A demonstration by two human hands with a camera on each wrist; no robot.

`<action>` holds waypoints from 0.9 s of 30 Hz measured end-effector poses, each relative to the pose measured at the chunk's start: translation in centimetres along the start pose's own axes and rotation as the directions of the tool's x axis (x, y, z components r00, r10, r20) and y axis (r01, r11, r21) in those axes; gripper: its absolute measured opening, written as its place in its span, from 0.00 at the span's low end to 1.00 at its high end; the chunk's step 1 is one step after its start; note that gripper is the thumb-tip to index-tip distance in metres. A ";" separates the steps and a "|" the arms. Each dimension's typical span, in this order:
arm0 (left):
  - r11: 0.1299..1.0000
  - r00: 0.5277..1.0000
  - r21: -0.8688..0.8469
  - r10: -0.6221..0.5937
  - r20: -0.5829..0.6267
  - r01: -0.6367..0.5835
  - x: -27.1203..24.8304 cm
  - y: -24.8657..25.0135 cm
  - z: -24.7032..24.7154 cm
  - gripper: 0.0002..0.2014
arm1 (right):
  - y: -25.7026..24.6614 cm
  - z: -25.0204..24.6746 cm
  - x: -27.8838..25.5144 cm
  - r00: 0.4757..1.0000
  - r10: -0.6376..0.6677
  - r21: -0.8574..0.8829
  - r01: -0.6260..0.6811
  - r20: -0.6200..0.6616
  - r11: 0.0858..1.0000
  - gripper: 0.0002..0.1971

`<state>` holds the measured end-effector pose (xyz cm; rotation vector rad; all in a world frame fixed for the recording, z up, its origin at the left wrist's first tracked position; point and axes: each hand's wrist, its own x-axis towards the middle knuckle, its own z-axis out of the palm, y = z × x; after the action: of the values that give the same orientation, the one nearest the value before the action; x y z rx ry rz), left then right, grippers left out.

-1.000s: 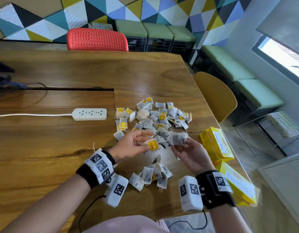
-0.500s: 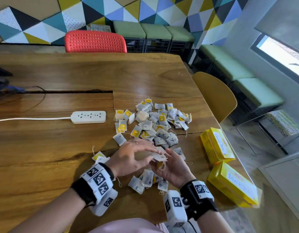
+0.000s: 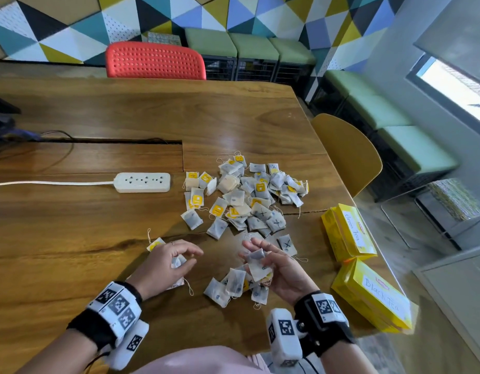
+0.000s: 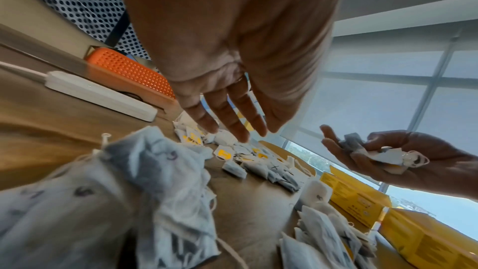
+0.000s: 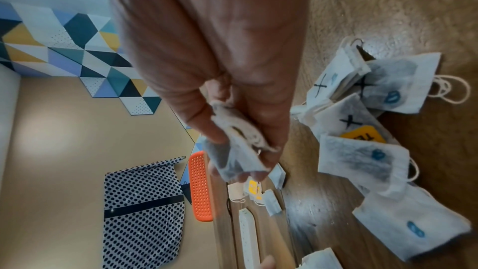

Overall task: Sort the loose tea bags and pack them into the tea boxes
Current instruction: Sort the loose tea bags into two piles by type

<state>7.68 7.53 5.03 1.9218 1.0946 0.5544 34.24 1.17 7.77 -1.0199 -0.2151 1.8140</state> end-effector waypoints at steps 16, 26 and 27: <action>0.985 0.992 0.124 -0.117 -0.046 0.121 2.3 0.8 1.4 0.09 | -2.0 -10.8 1.1 0.809 -0.513 -0.958 -0.234 -0.288 0.168 0.04; 0.904 0.950 0.295 -0.285 -0.125 0.310 13.4 1.6 4.9 0.13 | -1.6 -15.6 1.2 0.905 -0.409 -0.993 -0.110 -0.116 0.037 0.09; 0.895 0.944 0.300 -0.307 -0.123 0.330 14.4 1.5 5.3 0.15 | -1.7 -15.7 1.2 0.908 -0.405 -0.994 -0.104 -0.103 0.021 0.09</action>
<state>19.59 17.01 3.00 1.9407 1.5903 0.2759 46.56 -1.57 -1.86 -2.1971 -1.5310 0.9301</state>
